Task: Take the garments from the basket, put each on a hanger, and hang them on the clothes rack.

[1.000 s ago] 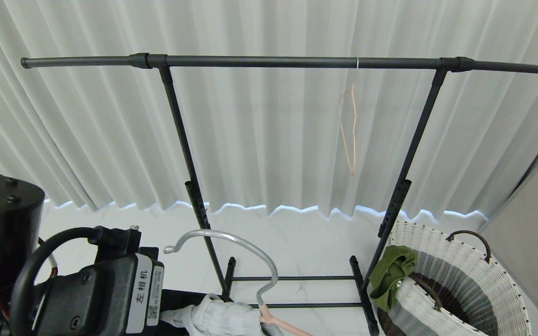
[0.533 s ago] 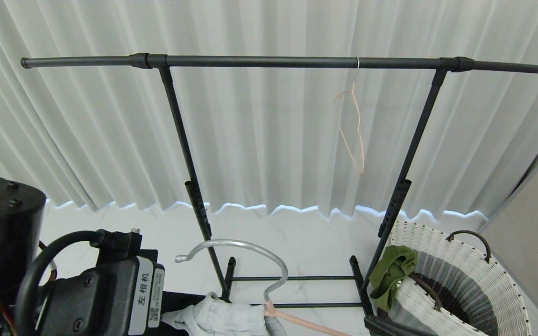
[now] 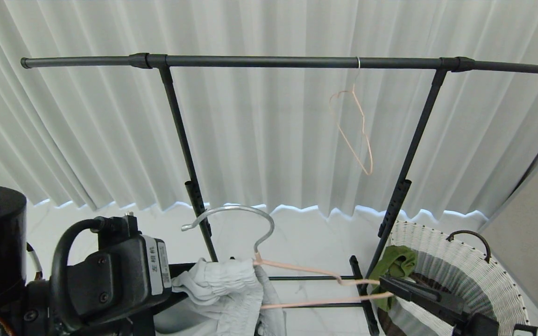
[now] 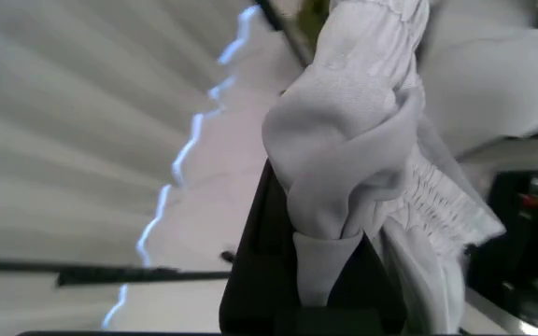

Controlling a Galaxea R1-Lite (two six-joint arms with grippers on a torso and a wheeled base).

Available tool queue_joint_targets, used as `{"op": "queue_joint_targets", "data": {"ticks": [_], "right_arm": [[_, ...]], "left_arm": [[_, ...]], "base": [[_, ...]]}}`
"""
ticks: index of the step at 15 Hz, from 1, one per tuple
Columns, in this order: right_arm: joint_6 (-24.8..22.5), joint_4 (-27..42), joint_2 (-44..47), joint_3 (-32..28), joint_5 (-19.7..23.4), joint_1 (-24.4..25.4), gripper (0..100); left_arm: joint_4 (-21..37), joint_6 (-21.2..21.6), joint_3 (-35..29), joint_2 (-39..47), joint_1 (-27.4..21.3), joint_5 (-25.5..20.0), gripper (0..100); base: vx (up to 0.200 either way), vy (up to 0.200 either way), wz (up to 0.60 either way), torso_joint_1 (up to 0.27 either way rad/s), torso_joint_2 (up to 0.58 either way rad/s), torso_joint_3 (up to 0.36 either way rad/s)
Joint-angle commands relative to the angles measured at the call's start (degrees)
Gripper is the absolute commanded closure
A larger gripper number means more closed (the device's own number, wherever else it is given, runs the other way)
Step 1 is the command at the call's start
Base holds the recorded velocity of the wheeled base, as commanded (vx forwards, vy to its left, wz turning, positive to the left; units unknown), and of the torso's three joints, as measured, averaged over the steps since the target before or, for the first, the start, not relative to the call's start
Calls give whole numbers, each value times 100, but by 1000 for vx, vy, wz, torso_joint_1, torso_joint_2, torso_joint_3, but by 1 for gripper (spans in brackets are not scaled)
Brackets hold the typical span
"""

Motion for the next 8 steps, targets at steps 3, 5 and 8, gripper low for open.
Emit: {"op": "queue_joint_targets", "data": {"ticks": [3,5,8], "right_arm": [[24,-1,186,-68,34,10,0],[183,7,414,-183,34,10,0],[947,25,819,-543,26,-8,0]], "left_arm": [[-46,-676,-24,-43,-7,321,100],[-301,-1028,-85,-96,-7,400,100],[-811,-1291,-94,-157,-7,488,100]], "base": [[0,0,0,0,0,0],[0,0,0,0,0,0],[0,0,0,0,0,0]]}}
